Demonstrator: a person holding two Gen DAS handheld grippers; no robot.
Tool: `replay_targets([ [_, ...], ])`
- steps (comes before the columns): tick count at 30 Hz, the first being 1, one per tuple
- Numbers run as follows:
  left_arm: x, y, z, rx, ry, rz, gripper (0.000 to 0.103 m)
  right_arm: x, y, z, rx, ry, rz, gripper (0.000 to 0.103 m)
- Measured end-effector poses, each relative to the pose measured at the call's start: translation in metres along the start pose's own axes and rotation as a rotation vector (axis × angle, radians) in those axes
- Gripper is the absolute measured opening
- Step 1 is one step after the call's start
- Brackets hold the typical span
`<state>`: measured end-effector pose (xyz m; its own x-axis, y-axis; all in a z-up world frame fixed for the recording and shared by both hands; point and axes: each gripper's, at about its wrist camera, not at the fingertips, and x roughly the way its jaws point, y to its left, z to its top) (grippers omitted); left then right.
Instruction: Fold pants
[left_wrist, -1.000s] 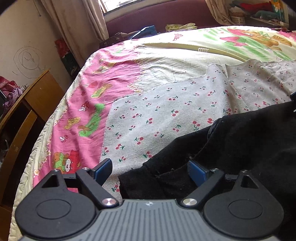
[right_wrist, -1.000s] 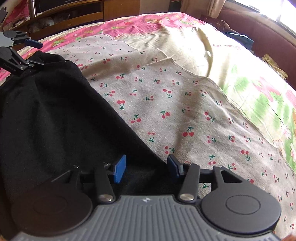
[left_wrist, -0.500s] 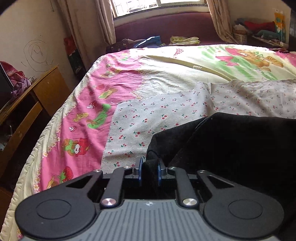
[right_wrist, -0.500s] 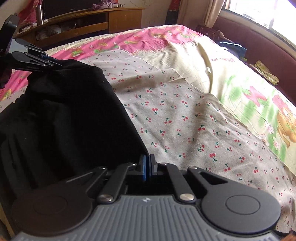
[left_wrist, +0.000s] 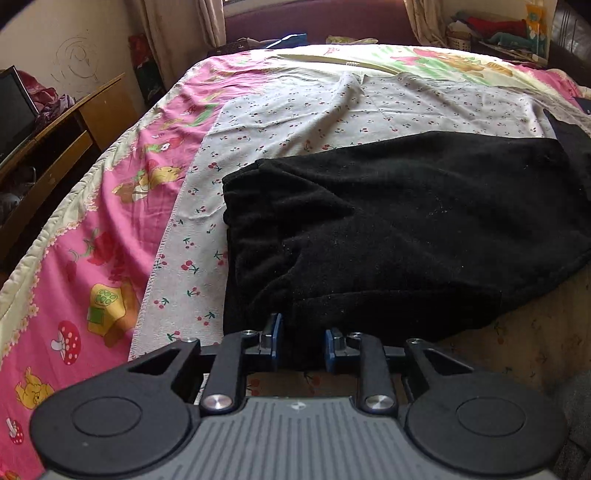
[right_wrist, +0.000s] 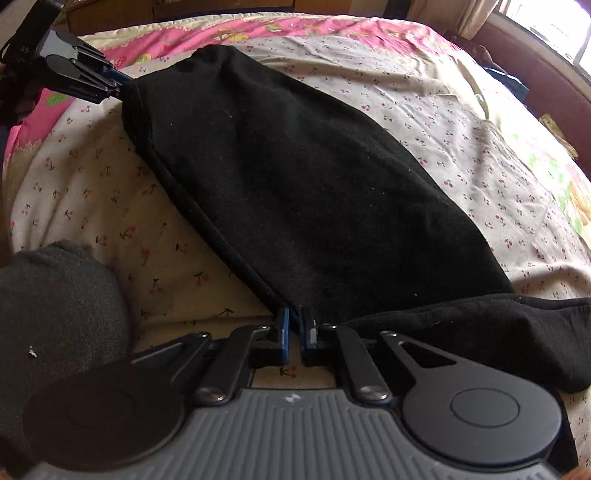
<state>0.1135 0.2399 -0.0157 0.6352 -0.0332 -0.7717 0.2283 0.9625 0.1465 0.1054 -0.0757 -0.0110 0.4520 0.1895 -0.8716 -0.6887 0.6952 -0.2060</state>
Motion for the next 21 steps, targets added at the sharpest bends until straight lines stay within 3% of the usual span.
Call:
replay_targets([
  [2, -0.008, 0.001, -0.003, -0.007, -0.033, 0.011, 0.045, 0.000, 0.011, 0.007, -0.039, -0.033, -0.021, 0.009],
  [4, -0.012, 0.003, -0.004, 0.022, -0.070, 0.051, 0.060, -0.003, 0.020, 0.020, -0.063, -0.068, -0.003, 0.011],
  [6, -0.011, 0.006, -0.004, 0.058, -0.097, 0.077, 0.069, -0.001, 0.031, 0.031, -0.095, -0.112, -0.003, 0.019],
  [9, -0.006, 0.000, -0.007, 0.130, -0.110, 0.094, 0.069, 0.013, 0.056, 0.055, -0.156, -0.195, -0.013, 0.024],
  [12, -0.004, -0.011, -0.018, 0.227, -0.132, 0.120, 0.069, 0.028, 0.085, 0.085, -0.169, -0.257, 0.053, 0.030],
  [17, 0.004, -0.012, -0.019, 0.290, -0.184, 0.198, 0.069, 0.059, 0.128, 0.127, -0.260, -0.328, 0.059, 0.040],
  [19, 0.004, -0.009, -0.016, 0.288, -0.209, 0.203, 0.065, 0.075, 0.140, 0.141, -0.277, -0.318, 0.050, 0.041],
  [21, 0.002, -0.007, -0.013, 0.298, -0.231, 0.204, 0.054, 0.085, 0.144, 0.151, -0.282, -0.297, 0.035, 0.033],
])
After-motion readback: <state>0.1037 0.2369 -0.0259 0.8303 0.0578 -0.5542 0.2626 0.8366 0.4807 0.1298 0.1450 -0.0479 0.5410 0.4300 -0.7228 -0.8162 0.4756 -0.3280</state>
